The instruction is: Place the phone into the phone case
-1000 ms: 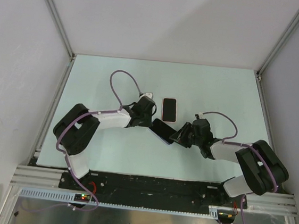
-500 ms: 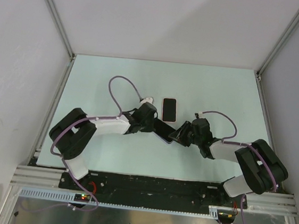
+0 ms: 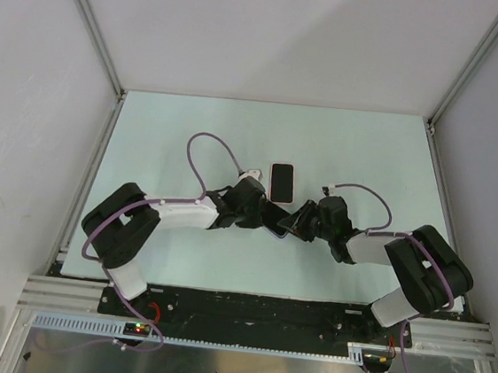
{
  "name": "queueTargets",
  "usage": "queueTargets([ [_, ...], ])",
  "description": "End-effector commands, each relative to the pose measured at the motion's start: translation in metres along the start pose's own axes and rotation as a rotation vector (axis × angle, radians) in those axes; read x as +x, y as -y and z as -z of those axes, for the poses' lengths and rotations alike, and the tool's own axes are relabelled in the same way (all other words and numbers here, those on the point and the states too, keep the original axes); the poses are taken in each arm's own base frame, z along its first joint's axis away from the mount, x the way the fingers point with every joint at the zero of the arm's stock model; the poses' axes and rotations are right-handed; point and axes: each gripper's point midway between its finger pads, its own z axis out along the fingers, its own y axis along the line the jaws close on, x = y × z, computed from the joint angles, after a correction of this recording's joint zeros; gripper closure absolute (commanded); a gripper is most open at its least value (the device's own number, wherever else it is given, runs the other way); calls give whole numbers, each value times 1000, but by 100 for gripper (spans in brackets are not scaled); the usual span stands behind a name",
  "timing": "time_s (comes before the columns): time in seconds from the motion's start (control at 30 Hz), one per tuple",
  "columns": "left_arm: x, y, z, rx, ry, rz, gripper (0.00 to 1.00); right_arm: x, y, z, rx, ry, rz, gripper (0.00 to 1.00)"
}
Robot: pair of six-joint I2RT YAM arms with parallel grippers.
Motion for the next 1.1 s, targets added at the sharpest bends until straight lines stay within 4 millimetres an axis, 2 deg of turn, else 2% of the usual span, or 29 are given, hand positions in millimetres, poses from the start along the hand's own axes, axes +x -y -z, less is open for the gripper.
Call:
queueTargets([
  [0.0,-7,-1,19,15,20,4,100,-20,-38,-2,-107,68,22,80],
  [0.1,-29,0,37,35,75,19,96,-18,-32,0,-86,66,27,89],
  [0.27,-72,-9,67,40,176,33,89,-20,-34,8,-98,69,37,96],
  [0.4,-94,-30,72,-10,213,45,88,-22,-38,15,-106,72,56,99],
  [0.5,-100,-40,64,-36,201,45,87,-21,-38,23,-108,73,66,100],
  [0.7,-98,-41,36,-45,130,-48,86,-34,-46,49,-130,109,55,100],
  [0.87,-94,-36,14,-34,61,-162,68,-48,-47,81,-111,148,13,100],
  [1.07,-87,-44,-9,-95,0,-271,61,-54,-44,106,-100,166,-9,100],
])
